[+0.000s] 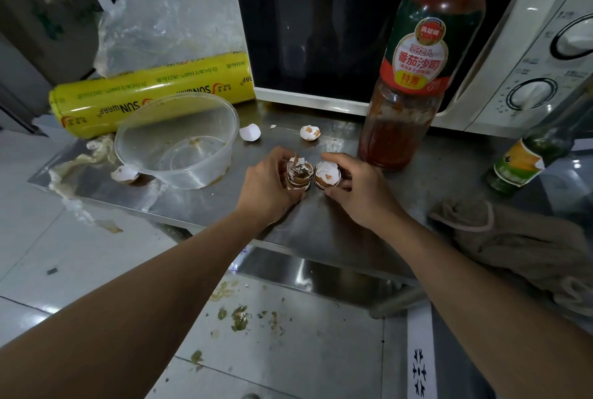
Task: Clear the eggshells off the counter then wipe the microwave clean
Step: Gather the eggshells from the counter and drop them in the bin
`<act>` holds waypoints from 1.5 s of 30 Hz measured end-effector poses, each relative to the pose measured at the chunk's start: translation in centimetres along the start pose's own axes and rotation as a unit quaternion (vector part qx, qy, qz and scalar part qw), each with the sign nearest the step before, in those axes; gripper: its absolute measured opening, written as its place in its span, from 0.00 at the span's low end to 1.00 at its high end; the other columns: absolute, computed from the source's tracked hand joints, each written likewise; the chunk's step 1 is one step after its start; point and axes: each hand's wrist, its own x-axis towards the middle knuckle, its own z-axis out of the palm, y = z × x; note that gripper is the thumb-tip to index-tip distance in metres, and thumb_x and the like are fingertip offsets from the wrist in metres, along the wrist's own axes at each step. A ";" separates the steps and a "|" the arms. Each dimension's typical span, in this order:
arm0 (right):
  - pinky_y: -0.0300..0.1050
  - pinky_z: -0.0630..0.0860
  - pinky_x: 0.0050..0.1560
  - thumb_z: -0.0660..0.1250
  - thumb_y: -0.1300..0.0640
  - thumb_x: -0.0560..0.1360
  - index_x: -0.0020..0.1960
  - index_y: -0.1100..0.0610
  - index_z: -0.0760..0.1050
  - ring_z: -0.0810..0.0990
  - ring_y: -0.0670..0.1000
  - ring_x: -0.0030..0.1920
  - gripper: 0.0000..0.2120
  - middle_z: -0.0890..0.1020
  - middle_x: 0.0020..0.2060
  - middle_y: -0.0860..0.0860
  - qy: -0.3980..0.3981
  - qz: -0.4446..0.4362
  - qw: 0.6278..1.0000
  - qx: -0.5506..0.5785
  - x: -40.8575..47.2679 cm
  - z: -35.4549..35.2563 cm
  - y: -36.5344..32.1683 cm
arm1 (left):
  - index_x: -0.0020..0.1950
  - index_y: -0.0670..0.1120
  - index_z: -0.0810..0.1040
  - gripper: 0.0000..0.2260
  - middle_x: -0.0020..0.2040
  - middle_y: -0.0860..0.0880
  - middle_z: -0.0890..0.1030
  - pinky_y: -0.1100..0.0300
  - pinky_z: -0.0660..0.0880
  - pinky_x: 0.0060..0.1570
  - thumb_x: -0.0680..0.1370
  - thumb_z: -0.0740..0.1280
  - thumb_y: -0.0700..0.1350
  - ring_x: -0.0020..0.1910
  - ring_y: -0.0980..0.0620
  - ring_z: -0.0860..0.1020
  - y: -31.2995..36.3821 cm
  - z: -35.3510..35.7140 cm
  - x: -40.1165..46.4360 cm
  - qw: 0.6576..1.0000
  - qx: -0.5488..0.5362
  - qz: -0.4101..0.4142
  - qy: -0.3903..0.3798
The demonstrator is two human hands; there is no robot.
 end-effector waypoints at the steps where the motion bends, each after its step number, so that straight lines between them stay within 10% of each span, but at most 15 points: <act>1: 0.49 0.75 0.60 0.72 0.65 0.69 0.66 0.54 0.73 0.78 0.51 0.57 0.26 0.78 0.60 0.53 0.001 -0.001 1.000 0.001 0.0 0.0 0.0 | 0.55 0.49 0.75 0.23 0.49 0.53 0.82 0.66 0.72 0.46 0.64 0.78 0.41 0.44 0.57 0.78 0.0 0.1 0.0 1.000 0.002 0.001 0.005; 27: 0.49 0.77 0.58 0.70 0.64 0.70 0.64 0.49 0.73 0.80 0.49 0.52 0.25 0.81 0.53 0.50 0.002 0.032 0.999 0.019 -1.5 -4.7 -3.1 | 0.50 0.46 0.78 0.17 0.40 0.58 0.77 0.83 0.65 0.37 0.64 0.76 0.38 0.41 0.63 0.74 5.4 -2.2 -1.5 0.999 -0.024 0.024 0.031; 45: 0.35 0.74 0.52 0.70 0.64 0.71 0.64 0.47 0.72 0.79 0.45 0.51 0.25 0.80 0.55 0.48 0.055 0.064 0.996 -0.002 -9.1 -12.3 -9.0 | 0.51 0.47 0.77 0.18 0.47 0.52 0.82 0.62 0.76 0.50 0.65 0.77 0.39 0.48 0.57 0.80 14.1 -5.3 -6.6 0.994 -0.073 0.073 -0.028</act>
